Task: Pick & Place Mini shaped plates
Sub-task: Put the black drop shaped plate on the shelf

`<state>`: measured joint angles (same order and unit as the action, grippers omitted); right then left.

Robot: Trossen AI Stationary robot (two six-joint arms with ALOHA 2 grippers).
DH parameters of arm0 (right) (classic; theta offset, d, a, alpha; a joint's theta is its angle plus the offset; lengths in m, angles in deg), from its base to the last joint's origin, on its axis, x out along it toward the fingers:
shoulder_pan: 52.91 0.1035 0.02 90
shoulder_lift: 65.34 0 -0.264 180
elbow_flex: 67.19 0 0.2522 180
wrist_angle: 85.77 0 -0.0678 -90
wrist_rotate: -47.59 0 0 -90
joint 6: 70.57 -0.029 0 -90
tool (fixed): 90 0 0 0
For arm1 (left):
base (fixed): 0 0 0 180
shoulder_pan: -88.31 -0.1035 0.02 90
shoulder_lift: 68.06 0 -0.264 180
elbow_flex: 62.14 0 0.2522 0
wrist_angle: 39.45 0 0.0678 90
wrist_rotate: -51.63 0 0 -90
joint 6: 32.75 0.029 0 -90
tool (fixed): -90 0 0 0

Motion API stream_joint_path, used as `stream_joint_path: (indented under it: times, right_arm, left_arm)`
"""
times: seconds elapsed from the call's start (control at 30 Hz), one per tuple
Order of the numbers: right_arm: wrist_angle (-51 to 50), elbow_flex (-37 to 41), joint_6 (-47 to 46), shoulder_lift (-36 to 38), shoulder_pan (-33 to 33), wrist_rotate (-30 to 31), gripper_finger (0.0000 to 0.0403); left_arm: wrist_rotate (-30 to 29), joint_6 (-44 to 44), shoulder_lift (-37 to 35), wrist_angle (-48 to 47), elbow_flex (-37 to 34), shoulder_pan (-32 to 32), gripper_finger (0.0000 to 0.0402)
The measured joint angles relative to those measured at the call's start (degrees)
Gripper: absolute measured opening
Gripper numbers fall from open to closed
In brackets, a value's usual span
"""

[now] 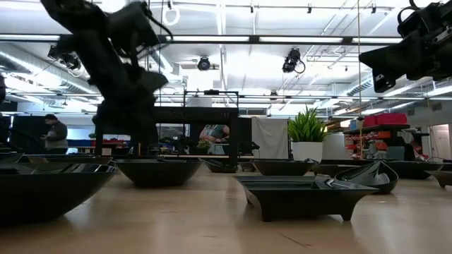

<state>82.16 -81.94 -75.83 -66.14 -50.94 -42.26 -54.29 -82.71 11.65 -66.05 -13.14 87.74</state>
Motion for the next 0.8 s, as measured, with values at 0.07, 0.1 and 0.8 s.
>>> stream_joint_path:
  times: [0.07, 0.1, 0.8]
  right_arm:
    - [0.0, 0.0, -0.01, -0.01, 0.0, -0.01, 0.0016]
    - [0.0, 0.0, 0.0, 0.01, 0.0, 0.0, 0.0016]
    - [0.0, 0.0, 0.0, -0.01, -0.01, 0.0, 0.0016]
  left_arm:
    - [1.1, -0.52, 2.45, -0.01, 0.36, -1.08, 0.0141]
    - [1.15, -0.52, 3.42, -0.03, 0.57, -1.49, 0.0141]
    - [1.2, -1.42, 5.95, -4.3, 2.26, -2.25, 0.0086]
